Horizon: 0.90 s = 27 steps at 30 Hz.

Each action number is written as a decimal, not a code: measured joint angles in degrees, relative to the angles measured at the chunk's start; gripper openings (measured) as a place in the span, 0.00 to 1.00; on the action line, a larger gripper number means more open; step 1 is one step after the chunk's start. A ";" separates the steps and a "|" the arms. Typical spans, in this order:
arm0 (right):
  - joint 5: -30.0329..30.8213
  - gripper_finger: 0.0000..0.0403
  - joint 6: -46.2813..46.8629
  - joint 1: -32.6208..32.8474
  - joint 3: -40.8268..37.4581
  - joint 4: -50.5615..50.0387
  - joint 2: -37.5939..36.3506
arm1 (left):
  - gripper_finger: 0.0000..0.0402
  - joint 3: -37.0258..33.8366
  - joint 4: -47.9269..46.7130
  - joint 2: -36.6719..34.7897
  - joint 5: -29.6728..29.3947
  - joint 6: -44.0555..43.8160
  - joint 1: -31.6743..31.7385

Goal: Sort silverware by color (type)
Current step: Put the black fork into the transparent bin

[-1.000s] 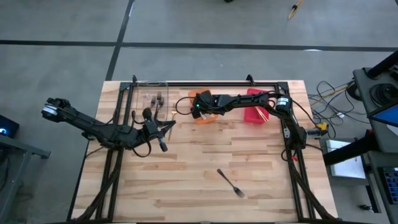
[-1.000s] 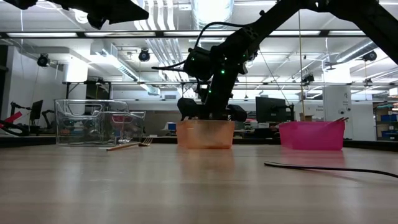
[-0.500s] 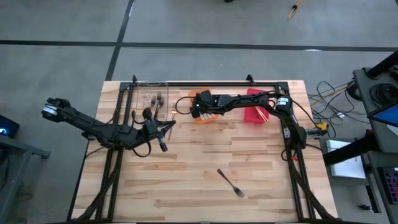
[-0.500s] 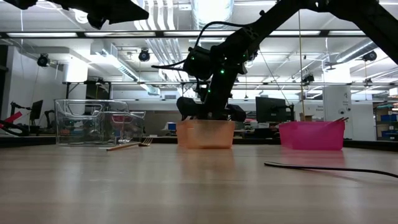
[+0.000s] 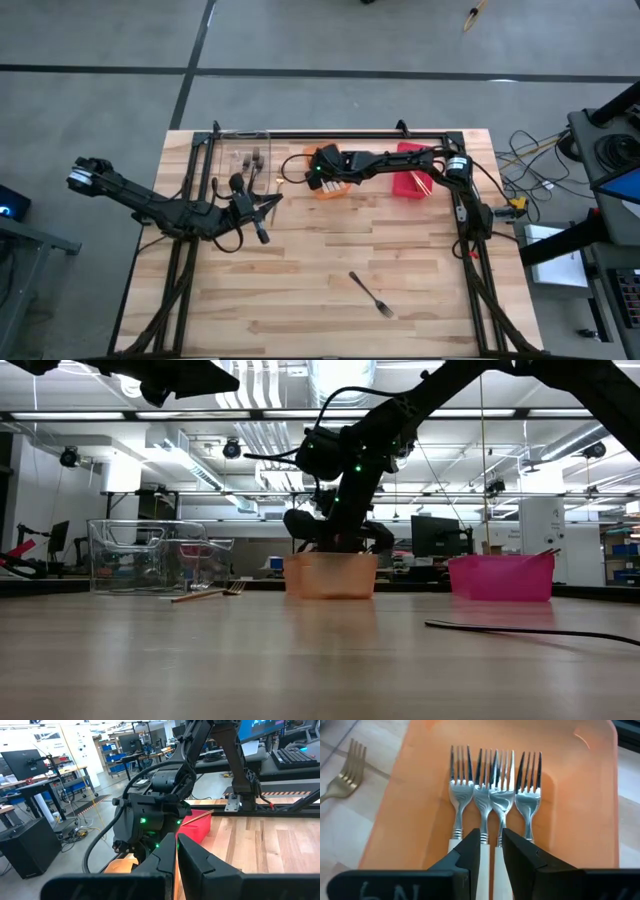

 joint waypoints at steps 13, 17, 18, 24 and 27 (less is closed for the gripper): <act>0.15 0.17 -6.62 1.17 0.00 -1.73 -4.47 | 0.00 0.00 -0.22 0.00 0.00 0.00 0.00; 0.21 0.17 -11.95 3.46 -0.02 -3.69 -7.19 | 0.00 0.00 -0.34 -0.02 0.00 0.00 0.00; 0.46 0.17 -13.39 4.39 -0.12 -3.95 -7.80 | 0.00 0.00 -0.37 -0.02 0.00 0.00 0.00; 8.73 0.16 -19.18 12.10 -0.61 -6.40 -10.18 | 0.00 0.00 -0.44 -0.02 0.02 -0.02 0.00; 10.42 0.16 -22.15 15.95 -0.68 -8.08 -10.95 | 0.00 0.00 -0.48 -0.02 0.01 -0.02 0.00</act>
